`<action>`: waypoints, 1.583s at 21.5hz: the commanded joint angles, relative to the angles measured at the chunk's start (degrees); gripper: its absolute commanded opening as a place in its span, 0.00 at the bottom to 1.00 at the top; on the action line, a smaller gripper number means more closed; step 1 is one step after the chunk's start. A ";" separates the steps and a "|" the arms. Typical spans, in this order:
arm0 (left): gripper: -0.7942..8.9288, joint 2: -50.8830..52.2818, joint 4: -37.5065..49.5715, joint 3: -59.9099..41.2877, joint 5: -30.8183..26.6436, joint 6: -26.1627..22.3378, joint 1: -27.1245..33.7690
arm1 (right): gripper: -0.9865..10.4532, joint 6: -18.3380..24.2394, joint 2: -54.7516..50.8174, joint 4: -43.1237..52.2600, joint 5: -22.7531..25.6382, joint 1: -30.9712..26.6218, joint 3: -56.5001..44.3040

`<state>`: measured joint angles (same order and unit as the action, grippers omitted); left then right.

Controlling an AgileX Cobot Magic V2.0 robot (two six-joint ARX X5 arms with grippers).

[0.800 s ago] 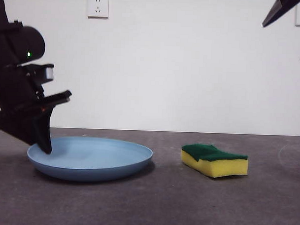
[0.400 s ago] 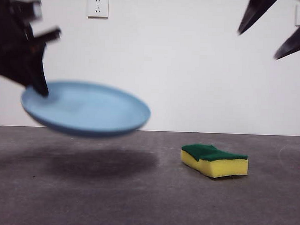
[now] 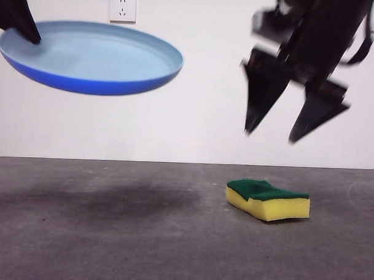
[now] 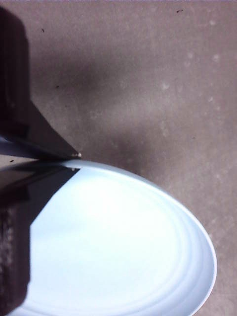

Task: Pick up the plate,pick up the cloth,clean the plate with the cloth

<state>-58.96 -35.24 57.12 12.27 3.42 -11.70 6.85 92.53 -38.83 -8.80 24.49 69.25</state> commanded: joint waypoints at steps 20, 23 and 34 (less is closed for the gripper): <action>0.07 0.63 -2.56 0.04 -0.13 -0.50 -0.22 | 0.08 3.06 13.33 2.97 0.31 0.72 -0.09; 0.07 -0.13 -2.10 0.04 -2.05 -0.48 -0.24 | 0.08 0.81 10.25 2.34 -0.28 0.85 0.07; 0.07 -9.49 1.73 0.04 -4.26 4.44 -9.03 | 0.08 -5.97 -14.32 8.11 0.17 13.86 0.26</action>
<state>-68.53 -34.22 57.12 7.99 6.28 -20.43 2.11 77.25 -30.70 -8.84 38.02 69.73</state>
